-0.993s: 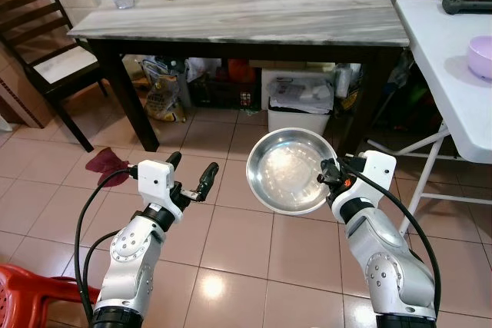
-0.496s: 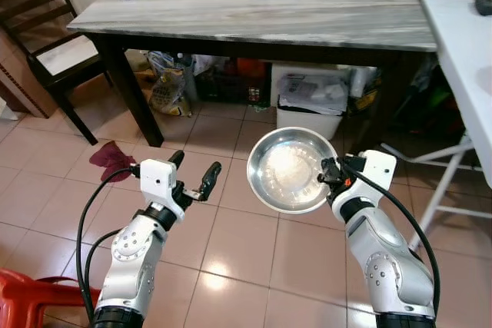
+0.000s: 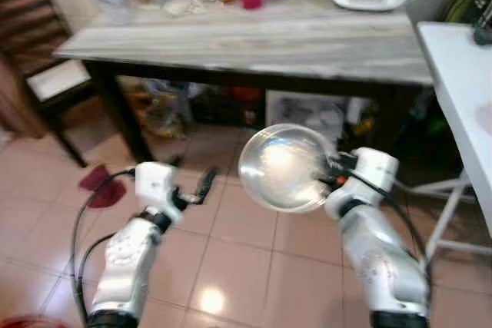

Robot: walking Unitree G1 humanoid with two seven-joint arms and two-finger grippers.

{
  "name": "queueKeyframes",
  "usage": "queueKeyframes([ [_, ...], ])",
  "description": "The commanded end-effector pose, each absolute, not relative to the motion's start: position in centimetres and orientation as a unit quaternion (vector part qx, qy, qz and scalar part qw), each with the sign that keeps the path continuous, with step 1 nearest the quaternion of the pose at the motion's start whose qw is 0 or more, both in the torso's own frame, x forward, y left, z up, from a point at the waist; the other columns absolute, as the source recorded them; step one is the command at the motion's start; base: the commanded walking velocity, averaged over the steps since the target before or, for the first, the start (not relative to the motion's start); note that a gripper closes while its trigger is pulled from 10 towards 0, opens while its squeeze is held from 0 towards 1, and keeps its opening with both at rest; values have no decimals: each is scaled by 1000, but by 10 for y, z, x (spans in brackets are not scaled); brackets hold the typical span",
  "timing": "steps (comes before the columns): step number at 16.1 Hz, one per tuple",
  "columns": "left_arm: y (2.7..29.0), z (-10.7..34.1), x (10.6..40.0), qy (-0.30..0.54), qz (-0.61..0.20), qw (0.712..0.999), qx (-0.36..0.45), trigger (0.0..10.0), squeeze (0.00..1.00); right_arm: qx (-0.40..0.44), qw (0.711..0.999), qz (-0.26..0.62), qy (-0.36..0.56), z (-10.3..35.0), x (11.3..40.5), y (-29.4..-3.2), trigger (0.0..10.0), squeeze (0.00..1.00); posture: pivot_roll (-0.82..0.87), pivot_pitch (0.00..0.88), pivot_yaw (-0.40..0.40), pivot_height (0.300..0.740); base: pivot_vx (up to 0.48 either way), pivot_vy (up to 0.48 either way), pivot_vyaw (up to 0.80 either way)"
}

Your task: Setting the table

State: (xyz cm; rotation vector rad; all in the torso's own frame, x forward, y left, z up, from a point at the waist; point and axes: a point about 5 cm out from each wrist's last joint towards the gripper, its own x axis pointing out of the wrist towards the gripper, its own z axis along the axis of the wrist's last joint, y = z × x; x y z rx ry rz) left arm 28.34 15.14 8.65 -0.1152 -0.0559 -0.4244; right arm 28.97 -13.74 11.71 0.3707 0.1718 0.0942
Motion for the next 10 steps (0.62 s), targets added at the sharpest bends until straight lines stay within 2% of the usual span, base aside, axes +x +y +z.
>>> queueKeyframes([
  [1, 145, 91, 284, -36, -224, 972, -57, 10000, 0, 182, 979, 37, 80, 118, 290, -144, 10000, 0, -164, 75, 76, 740, 480, 0, 0],
  [10, 139, 90, 283, -37, -234, 970, -58, 10000, 0, 184, 980, 22, 77, 119, 294, -151, 10000, 0, -168, 77, 78, 740, 480, 0, 0],
])
